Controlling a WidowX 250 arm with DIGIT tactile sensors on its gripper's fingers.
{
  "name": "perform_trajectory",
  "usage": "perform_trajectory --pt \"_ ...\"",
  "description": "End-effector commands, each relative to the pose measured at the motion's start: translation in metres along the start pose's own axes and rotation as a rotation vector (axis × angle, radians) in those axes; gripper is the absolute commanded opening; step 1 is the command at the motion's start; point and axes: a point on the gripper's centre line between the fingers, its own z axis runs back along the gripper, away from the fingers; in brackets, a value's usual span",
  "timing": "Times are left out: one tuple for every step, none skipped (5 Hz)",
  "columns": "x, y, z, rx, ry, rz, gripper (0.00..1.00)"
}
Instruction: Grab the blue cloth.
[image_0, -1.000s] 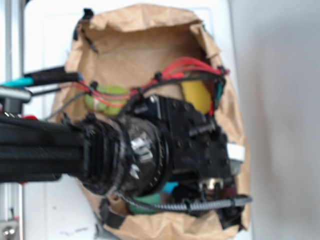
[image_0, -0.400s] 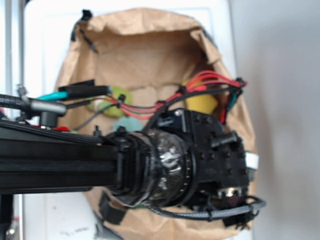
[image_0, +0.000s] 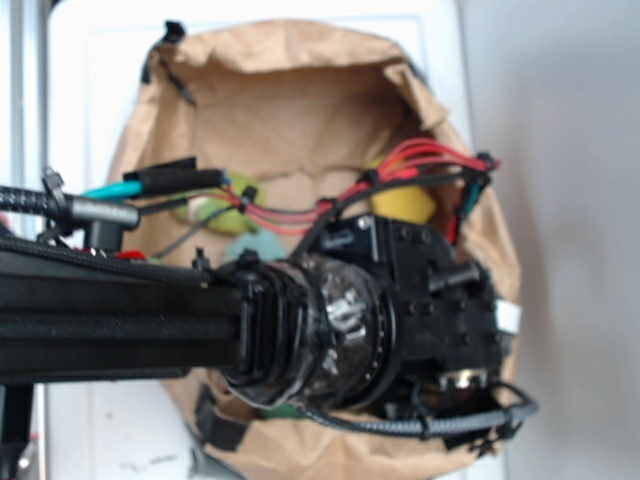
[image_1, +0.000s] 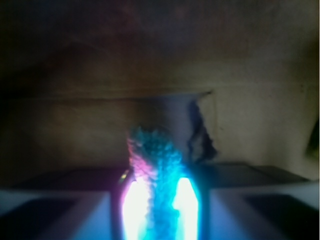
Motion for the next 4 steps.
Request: perform_trajectory --pt "-0.010 0.009 0.067 -0.030 -0.111 0.004 0.00" --pt "-0.025 0.016 0.093 -0.011 -0.121 0.001 0.00" --pt "-0.032 0.024 0.118 0.006 -0.154 0.017 0.00" --pt "-0.033 0.040 0.139 -0.001 -0.149 0.058 0.00"
